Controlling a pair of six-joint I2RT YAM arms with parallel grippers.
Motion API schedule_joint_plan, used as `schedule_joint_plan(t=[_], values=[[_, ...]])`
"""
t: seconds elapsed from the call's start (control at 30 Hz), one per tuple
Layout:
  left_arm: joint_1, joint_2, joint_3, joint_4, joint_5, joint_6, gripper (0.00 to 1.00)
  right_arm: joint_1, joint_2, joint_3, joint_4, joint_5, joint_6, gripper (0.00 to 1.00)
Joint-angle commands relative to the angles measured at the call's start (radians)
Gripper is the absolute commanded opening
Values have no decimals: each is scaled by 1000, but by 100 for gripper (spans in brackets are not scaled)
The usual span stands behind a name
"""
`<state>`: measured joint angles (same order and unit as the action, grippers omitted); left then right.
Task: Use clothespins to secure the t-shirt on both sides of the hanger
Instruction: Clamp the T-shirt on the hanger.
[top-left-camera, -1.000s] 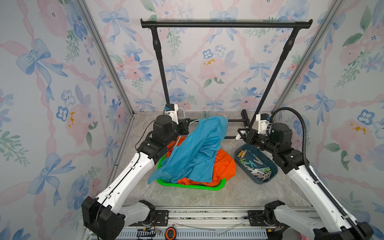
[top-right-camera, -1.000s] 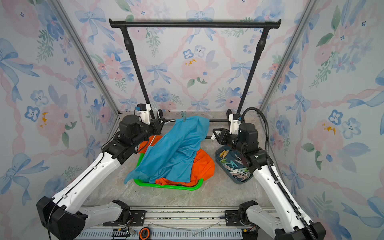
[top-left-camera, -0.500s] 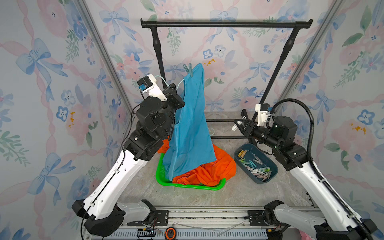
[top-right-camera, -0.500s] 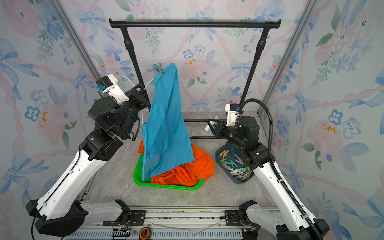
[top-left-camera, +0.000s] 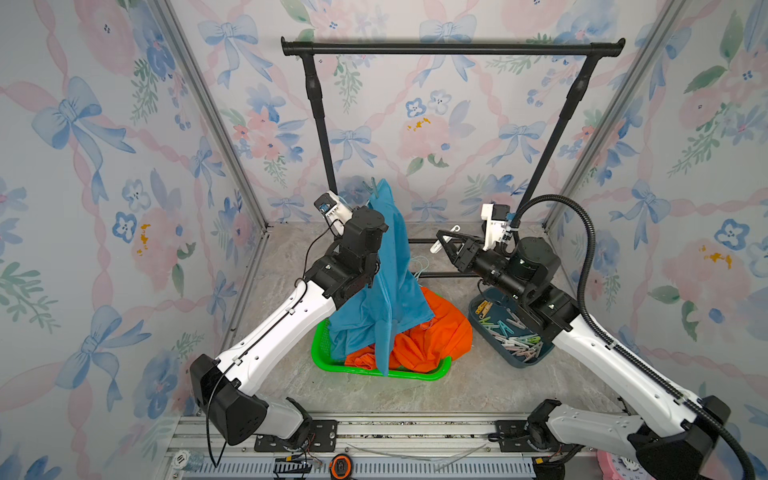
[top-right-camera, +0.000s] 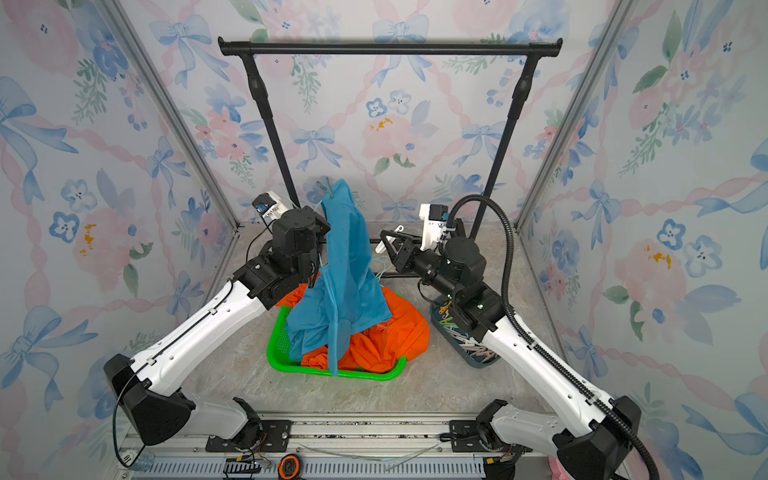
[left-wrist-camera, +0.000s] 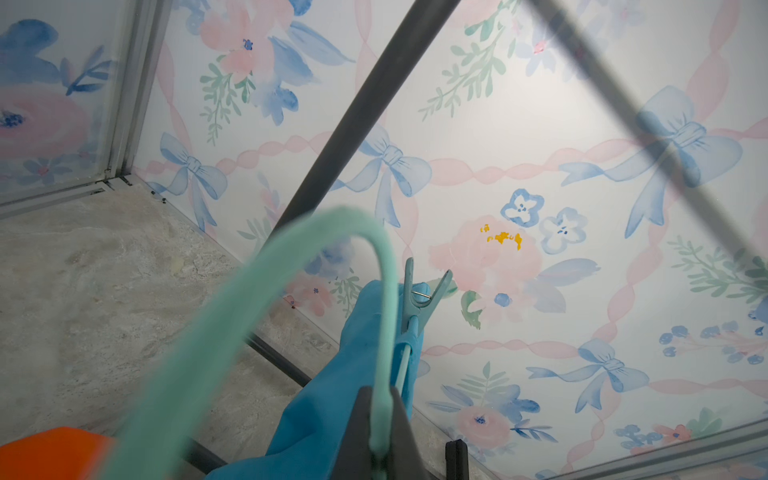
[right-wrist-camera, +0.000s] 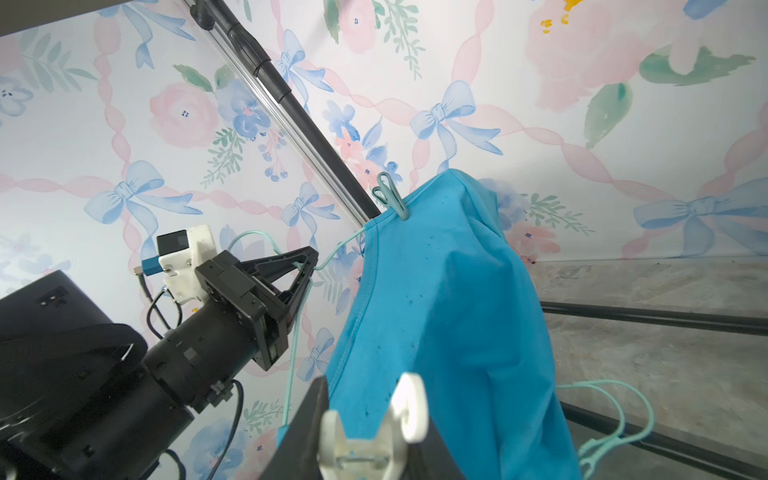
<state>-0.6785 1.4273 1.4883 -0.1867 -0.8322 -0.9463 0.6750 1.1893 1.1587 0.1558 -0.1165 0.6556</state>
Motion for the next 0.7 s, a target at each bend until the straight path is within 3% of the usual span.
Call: schedule_joint_plan(t=[0.0, 0.67], values=[[1, 15, 37, 4, -39, -71, 0, 47, 51, -2, 136, 48, 33, 28], [57, 53, 46, -7, 27, -140, 0, 161, 239, 59, 249, 61, 79, 19]])
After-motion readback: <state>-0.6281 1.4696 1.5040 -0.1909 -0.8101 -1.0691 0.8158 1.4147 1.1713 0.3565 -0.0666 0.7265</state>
